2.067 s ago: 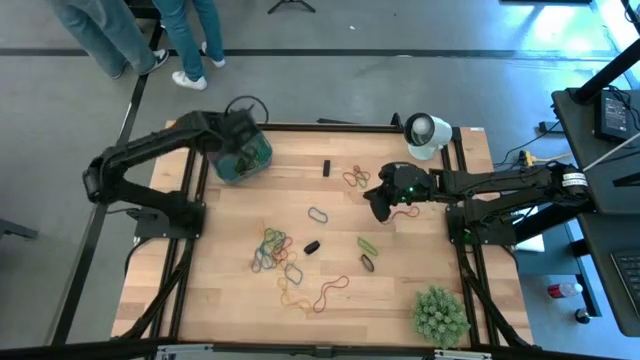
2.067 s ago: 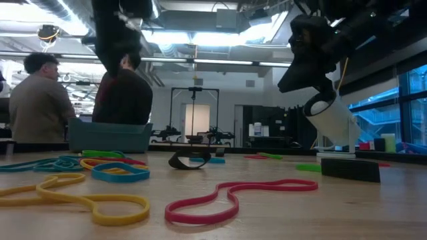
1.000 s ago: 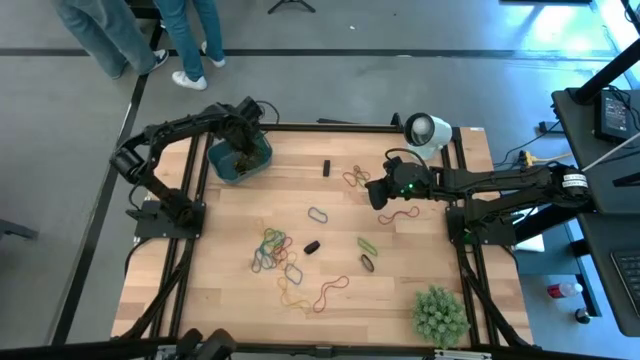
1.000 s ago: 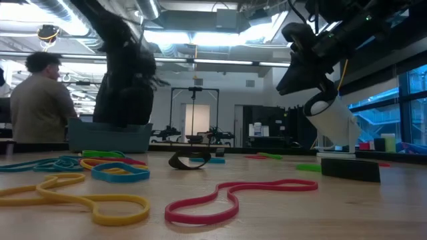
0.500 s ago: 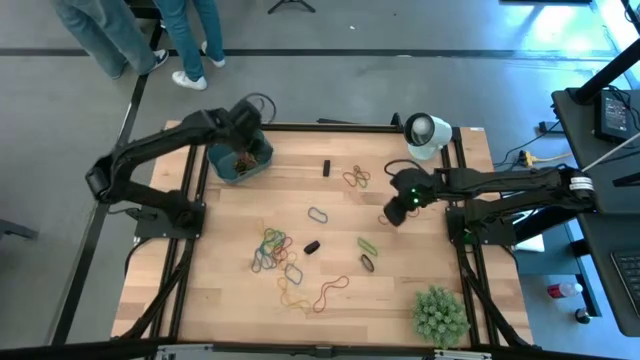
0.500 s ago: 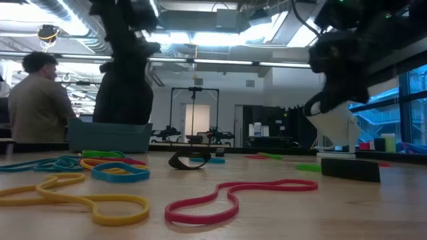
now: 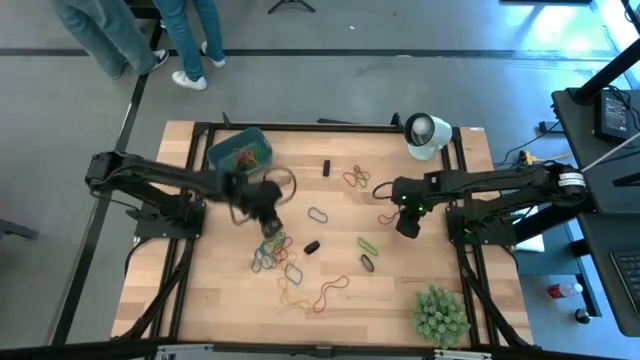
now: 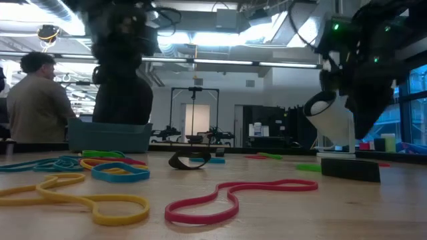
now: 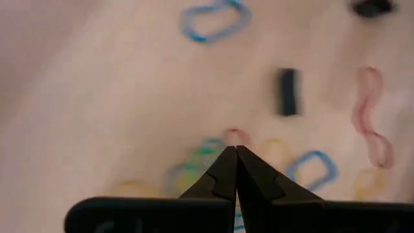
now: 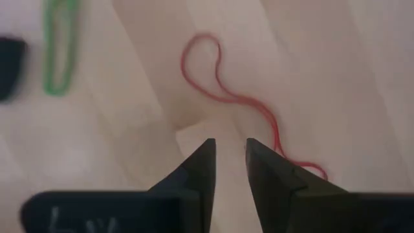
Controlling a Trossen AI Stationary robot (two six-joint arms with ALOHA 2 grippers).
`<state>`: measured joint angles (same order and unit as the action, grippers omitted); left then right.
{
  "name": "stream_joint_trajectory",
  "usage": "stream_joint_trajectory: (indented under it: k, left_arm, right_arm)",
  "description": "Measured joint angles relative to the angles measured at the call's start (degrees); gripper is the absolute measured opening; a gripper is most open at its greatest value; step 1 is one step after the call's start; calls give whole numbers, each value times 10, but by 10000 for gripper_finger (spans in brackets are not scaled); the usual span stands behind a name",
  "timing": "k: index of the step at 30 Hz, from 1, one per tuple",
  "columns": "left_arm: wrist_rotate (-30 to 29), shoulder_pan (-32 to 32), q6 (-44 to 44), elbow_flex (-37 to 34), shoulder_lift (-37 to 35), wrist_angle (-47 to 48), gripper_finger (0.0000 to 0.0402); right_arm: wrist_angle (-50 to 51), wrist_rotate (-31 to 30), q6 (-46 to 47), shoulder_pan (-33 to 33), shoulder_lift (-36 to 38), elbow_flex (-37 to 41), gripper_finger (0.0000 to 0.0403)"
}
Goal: Pick and place rubber bands into bin
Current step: Put the red rubber band into the bin
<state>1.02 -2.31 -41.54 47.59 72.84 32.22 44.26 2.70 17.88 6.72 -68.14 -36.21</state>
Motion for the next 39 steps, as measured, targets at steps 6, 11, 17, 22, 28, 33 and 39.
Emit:
stream_joint_trajectory:
  k: [6, 11, 17, 22, 28, 33, 39]
  left_arm:
    - [-66, -105, -96, -57, 0, -117, 2]
    - [-130, -157, -114, -57, 0, -114, 2]
    - [-134, -175, -121, -57, 0, -106, 2]
    - [-133, -184, -118, -60, -21, -60, 2]
    - [-134, -193, -131, -117, -113, -53, 2]
    - [-147, -194, -134, -157, -198, -54, 1]
    - [-171, -193, -109, -180, -262, -54, 1]
  right_arm:
    - [-2, 0, -46, 0, -89, -11, 134]
    - [-1, -52, -41, 0, -154, -22, 155]
    - [7, -68, -36, 0, -189, -41, 157]
    - [-24, -79, -36, 0, -197, -58, 152]
    - [-70, -76, -16, 0, -200, -89, 149]
    - [-55, -73, -16, 0, -210, -110, 148]
    - [-61, -65, -16, 0, -240, -114, 148]
